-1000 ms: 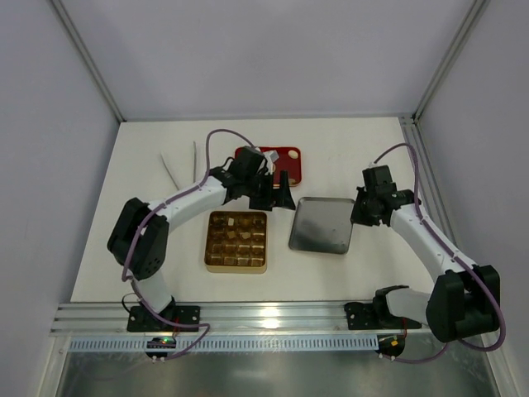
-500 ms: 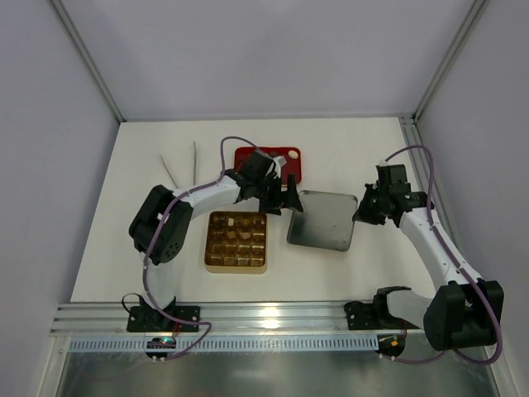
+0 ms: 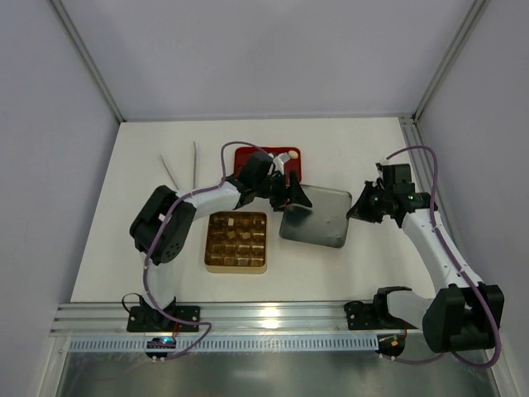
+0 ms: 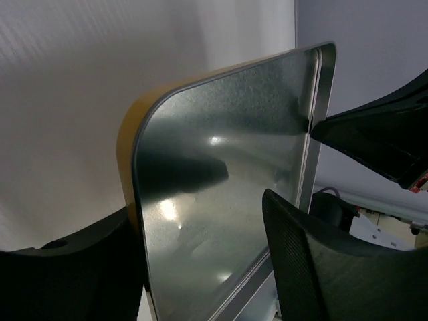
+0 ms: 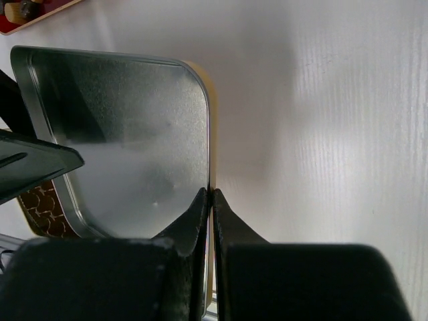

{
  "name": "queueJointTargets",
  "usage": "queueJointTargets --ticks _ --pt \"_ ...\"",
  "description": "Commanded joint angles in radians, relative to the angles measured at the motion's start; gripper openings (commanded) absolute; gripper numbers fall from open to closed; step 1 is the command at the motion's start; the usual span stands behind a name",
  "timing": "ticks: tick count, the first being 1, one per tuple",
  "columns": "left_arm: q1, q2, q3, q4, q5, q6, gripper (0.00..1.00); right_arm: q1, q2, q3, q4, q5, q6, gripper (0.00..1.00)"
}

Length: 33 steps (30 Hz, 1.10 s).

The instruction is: Pack the chocolate

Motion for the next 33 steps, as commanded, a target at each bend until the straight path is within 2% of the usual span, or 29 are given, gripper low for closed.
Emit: queueJointTargets --ticks 1,2,4,5,7,8,9,10,11,13,14,15,16,17,20,21,23,24,25,29,31,33 --pt "-0.009 -0.052 -0.023 0.122 0.047 -0.079 0.61 -0.005 -0.038 -0.004 0.066 -0.068 0.029 0.04" --pt "-0.009 -0.055 -0.020 0.122 0.050 -0.080 0.52 -0.005 -0.047 -0.009 0.070 -0.074 0.031 0.04" --pt "-0.009 -0.059 -0.003 0.107 0.059 -0.082 0.43 -0.003 -0.058 -0.024 0.081 -0.080 0.035 0.04" --pt "-0.008 -0.059 0.003 0.103 0.064 -0.088 0.31 -0.005 -0.069 -0.029 0.081 -0.080 0.035 0.04" --pt "-0.009 -0.057 0.021 0.090 0.078 -0.096 0.18 -0.003 -0.080 -0.043 0.087 -0.073 0.032 0.04" --pt "-0.009 -0.059 0.026 0.083 0.085 -0.103 0.03 -0.003 -0.087 -0.044 0.089 -0.065 0.028 0.04" --pt "-0.009 -0.062 0.040 0.070 0.087 -0.103 0.00 -0.001 -0.100 -0.050 0.089 -0.044 0.024 0.08" --pt "-0.009 -0.069 0.044 0.049 0.090 -0.105 0.00 0.000 -0.109 -0.054 0.092 -0.030 0.012 0.16" --pt "-0.006 -0.074 0.051 0.034 0.093 -0.108 0.00 0.003 -0.119 -0.063 0.093 -0.016 0.006 0.34" --pt "0.003 -0.092 0.086 -0.034 0.092 -0.096 0.00 0.021 -0.178 -0.069 0.111 0.036 -0.021 0.51" --pt "0.011 -0.098 0.096 -0.105 0.090 -0.091 0.00 0.073 -0.205 -0.067 0.115 0.070 -0.032 0.58" --pt "0.020 -0.106 0.113 -0.143 0.093 -0.090 0.00 0.115 -0.246 -0.061 0.122 0.163 -0.044 0.69" --pt "0.044 -0.117 0.124 -0.179 0.101 -0.091 0.00 0.165 -0.267 -0.052 0.125 0.218 -0.051 0.73" --pt "0.058 -0.123 0.138 -0.265 0.108 -0.088 0.00 0.287 -0.279 -0.034 0.131 0.258 -0.070 0.77" --pt "0.109 -0.147 0.175 -0.359 0.147 -0.079 0.00 0.457 -0.299 -0.002 0.159 0.421 -0.104 0.79" --pt "0.120 -0.151 0.185 -0.412 0.159 -0.079 0.00 0.577 -0.302 0.006 0.167 0.473 -0.118 0.80" --pt "0.153 -0.163 0.187 -0.462 0.185 -0.068 0.00 0.693 -0.302 0.020 0.181 0.637 -0.150 0.81" --pt "0.161 -0.174 0.176 -0.488 0.194 -0.070 0.00 0.812 -0.298 0.025 0.182 0.680 -0.191 0.81" --pt "0.170 -0.178 0.170 -0.499 0.210 -0.071 0.00 0.862 -0.290 0.029 0.193 0.723 -0.212 0.81" --pt "0.199 -0.213 0.135 -0.525 0.224 -0.080 0.00 1.112 -0.190 0.075 0.210 0.993 -0.313 0.80" --pt "0.201 -0.233 0.123 -0.539 0.222 -0.080 0.00 1.219 -0.086 0.106 0.195 1.094 -0.376 0.80" --pt "0.201 -0.247 0.114 -0.542 0.224 -0.083 0.00 1.261 0.016 0.149 0.190 1.179 -0.417 0.80"
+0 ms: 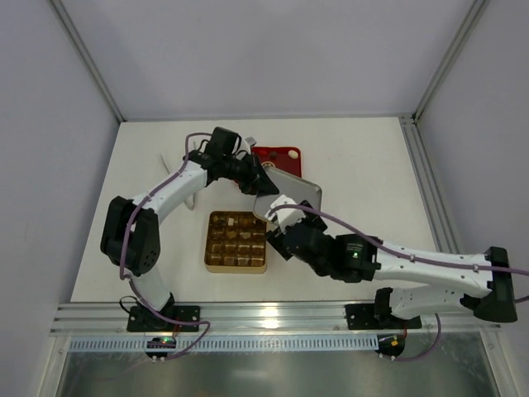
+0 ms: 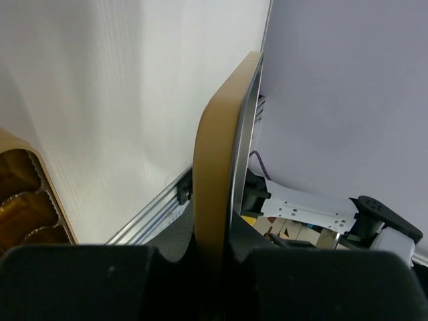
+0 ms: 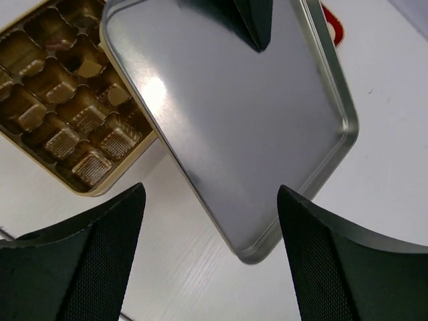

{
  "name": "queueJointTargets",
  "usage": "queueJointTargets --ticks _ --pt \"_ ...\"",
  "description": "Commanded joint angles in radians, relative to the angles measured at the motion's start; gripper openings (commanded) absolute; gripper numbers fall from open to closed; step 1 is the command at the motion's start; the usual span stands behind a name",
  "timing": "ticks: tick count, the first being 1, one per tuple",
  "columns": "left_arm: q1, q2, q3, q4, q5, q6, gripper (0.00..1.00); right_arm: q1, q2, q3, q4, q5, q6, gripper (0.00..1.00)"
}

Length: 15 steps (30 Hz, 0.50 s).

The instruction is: Pack the chocolate

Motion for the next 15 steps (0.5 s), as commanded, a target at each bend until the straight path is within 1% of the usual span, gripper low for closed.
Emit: queueJointTargets --ticks 1,3,4,7,8,9,10,13,14,15 --pt "-0.004 -0.077 -0.015 -0.046 0.060 -0.009 0.00 0.083 0.135 0.080 0.026 0.285 -0.143 0.80" --pt "-0.004 -0.090 -0.027 -0.047 0.060 -0.012 0.00 0.087 0.206 0.105 0.038 0.314 -0.183 0.80" --pt "-0.004 -0.107 -0.035 -0.047 0.060 -0.011 0.00 0.088 0.223 0.112 0.049 0.322 -0.215 0.77" --pt "-0.004 -0.137 -0.053 -0.049 0.064 -0.012 0.00 0.088 0.264 0.116 0.087 0.356 -0.257 0.65" --pt "-0.004 -0.145 -0.060 -0.049 0.066 -0.011 0.00 0.088 0.269 0.113 0.097 0.359 -0.283 0.59" --pt "-0.004 -0.151 -0.067 -0.047 0.069 -0.011 0.00 0.088 0.275 0.111 0.113 0.360 -0.300 0.56" --pt "-0.004 -0.156 -0.069 -0.047 0.072 -0.011 0.00 0.088 0.286 0.110 0.121 0.369 -0.312 0.49" --pt "-0.004 -0.171 -0.078 -0.049 0.084 -0.006 0.01 0.088 0.306 0.113 0.140 0.408 -0.349 0.37" --pt "-0.004 -0.177 -0.083 -0.049 0.087 0.000 0.03 0.088 0.318 0.120 0.147 0.423 -0.366 0.26" --pt "-0.004 -0.182 -0.083 -0.049 0.087 0.000 0.05 0.088 0.323 0.123 0.149 0.434 -0.372 0.20"
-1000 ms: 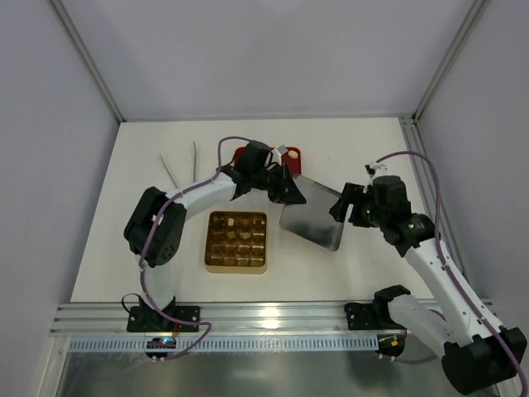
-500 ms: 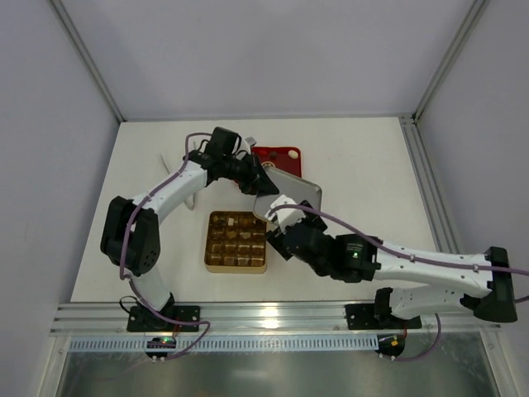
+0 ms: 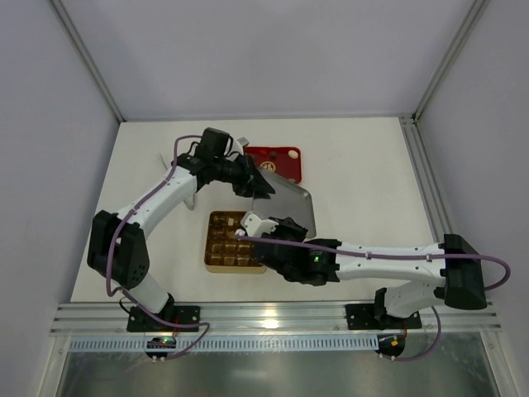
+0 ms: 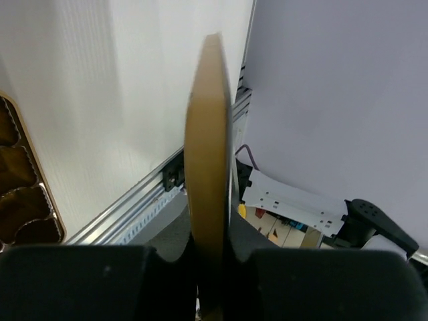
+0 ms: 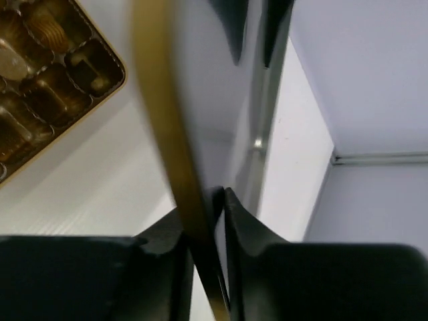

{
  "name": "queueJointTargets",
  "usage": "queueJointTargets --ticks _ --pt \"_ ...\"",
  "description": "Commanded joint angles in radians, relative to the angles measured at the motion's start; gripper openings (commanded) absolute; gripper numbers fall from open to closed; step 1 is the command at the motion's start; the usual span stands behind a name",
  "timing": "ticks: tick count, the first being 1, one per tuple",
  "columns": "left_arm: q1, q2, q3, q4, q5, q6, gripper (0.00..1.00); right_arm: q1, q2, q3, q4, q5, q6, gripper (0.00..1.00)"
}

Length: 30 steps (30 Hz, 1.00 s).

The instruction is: Pack the chocolate

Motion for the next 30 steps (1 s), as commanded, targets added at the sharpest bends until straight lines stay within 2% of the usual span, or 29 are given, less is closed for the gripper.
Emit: queueJointTargets --ticks 1,2,3,4,7,15,17,18,20,21,22,23,24,25,26,30 --pt "-0.007 -0.052 -0.017 -0.004 0.079 0.037 0.16 -0.008 0.017 0.057 0.084 0.112 -0.052 0.14" --pt "-0.005 -0.057 -0.019 -0.004 0.076 0.043 0.26 -0.008 0.013 0.064 0.086 0.118 -0.056 0.04" --pt "-0.003 -0.070 -0.017 -0.004 0.070 0.049 0.39 -0.008 0.011 0.069 0.083 0.120 -0.056 0.04" --pt "-0.002 -0.080 -0.013 -0.004 0.055 0.069 0.60 -0.008 0.007 0.073 0.081 0.120 -0.054 0.04" --pt "0.019 -0.097 0.021 -0.033 0.008 0.120 0.81 -0.006 -0.019 0.107 0.017 0.088 0.001 0.04" --pt "0.202 -0.183 0.070 -0.054 -0.147 0.187 0.84 -0.035 -0.133 0.162 -0.210 -0.078 0.234 0.04" --pt "0.248 -0.215 0.088 -0.144 -0.222 0.227 0.81 -0.076 -0.173 0.158 -0.230 -0.140 0.306 0.04" --pt "0.263 -0.227 0.090 -0.186 -0.338 0.277 0.78 -0.099 -0.191 0.153 -0.227 -0.185 0.329 0.04" --pt "0.268 -0.271 0.054 -0.243 -0.461 0.307 0.65 -0.161 -0.266 0.129 -0.204 -0.376 0.374 0.04" --pt "0.279 -0.284 0.029 -0.287 -0.562 0.319 0.60 -0.243 -0.291 0.118 -0.159 -0.453 0.419 0.04" --pt "0.289 -0.293 0.004 -0.306 -0.601 0.324 0.48 -0.294 -0.321 0.101 -0.131 -0.619 0.449 0.04" --pt "0.299 -0.311 -0.057 -0.320 -0.643 0.327 0.42 -0.334 -0.366 0.063 -0.102 -0.683 0.470 0.04" --pt "0.322 -0.319 -0.088 -0.331 -0.667 0.326 0.36 -0.413 -0.387 0.048 -0.054 -0.760 0.518 0.04" --pt "0.334 -0.328 -0.124 -0.331 -0.699 0.313 0.25 -0.449 -0.400 0.034 -0.031 -0.818 0.541 0.04" --pt "0.342 -0.337 -0.198 -0.329 -0.710 0.301 0.19 -0.477 -0.417 0.008 -0.010 -0.936 0.565 0.04" --pt "0.348 -0.403 -0.382 -0.276 -0.743 0.220 0.01 -0.610 -0.444 -0.086 0.172 -1.188 0.728 0.04"
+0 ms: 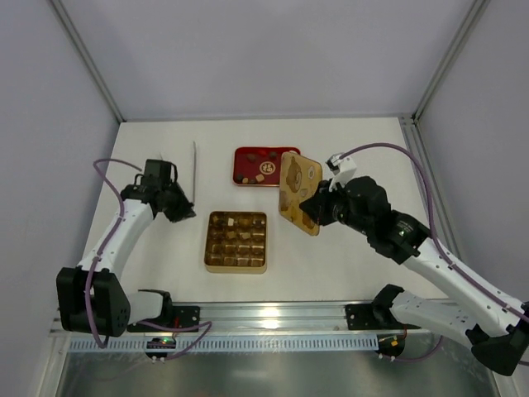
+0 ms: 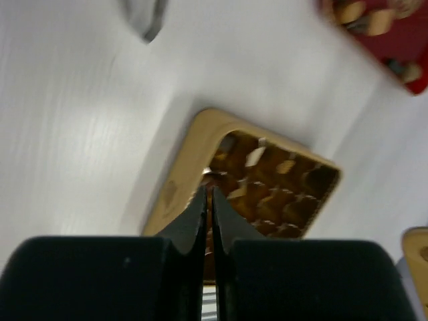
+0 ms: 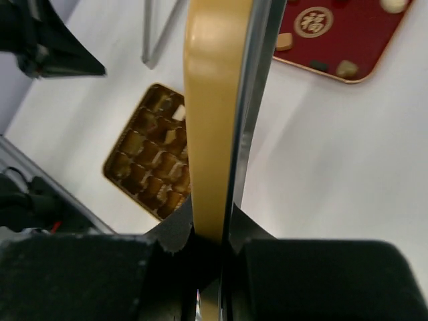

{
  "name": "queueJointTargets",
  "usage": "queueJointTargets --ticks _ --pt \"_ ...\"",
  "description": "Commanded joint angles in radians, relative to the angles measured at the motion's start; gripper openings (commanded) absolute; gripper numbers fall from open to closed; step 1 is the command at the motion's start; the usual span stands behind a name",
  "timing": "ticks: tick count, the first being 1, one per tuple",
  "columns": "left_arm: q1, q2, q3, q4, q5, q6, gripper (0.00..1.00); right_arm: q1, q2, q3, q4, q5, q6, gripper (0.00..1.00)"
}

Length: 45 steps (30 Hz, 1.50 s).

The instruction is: Pack the chocolate

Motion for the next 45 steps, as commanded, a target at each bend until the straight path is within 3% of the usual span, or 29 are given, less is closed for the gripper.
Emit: queueJointTargets --ticks 1,6,13,17,26,40,44,45 --pt "0.004 -0.052 -0.134 -0.019 -0.117 -0.062 0.00 -0.085 -0.015 -0.083 0.242 -0.370 0.202 0.04" --pt "0.004 -0.063 -0.263 0.042 -0.142 -0.128 0.00 -0.182 -0.027 -0.251 0.522 -0.591 0.371 0.04" --pt "-0.008 -0.036 -0.407 0.199 -0.027 -0.216 0.01 -0.220 0.013 -0.440 0.877 -0.674 0.554 0.04" --pt "-0.078 -0.004 -0.409 0.260 -0.013 -0.257 0.01 -0.222 0.107 -0.489 1.018 -0.708 0.612 0.04" --pt "-0.203 0.055 -0.378 0.346 -0.015 -0.352 0.00 -0.246 0.278 -0.567 1.251 -0.808 0.701 0.04" --pt "-0.261 0.138 -0.309 0.429 0.007 -0.377 0.01 -0.253 0.431 -0.581 1.398 -0.920 0.750 0.04" --pt "-0.252 0.098 -0.297 0.374 -0.033 -0.351 0.12 -0.253 0.503 -0.577 1.477 -0.957 0.784 0.04" --pt "-0.247 0.089 -0.295 0.358 -0.044 -0.346 0.24 -0.253 0.516 -0.574 1.486 -0.964 0.790 0.04"
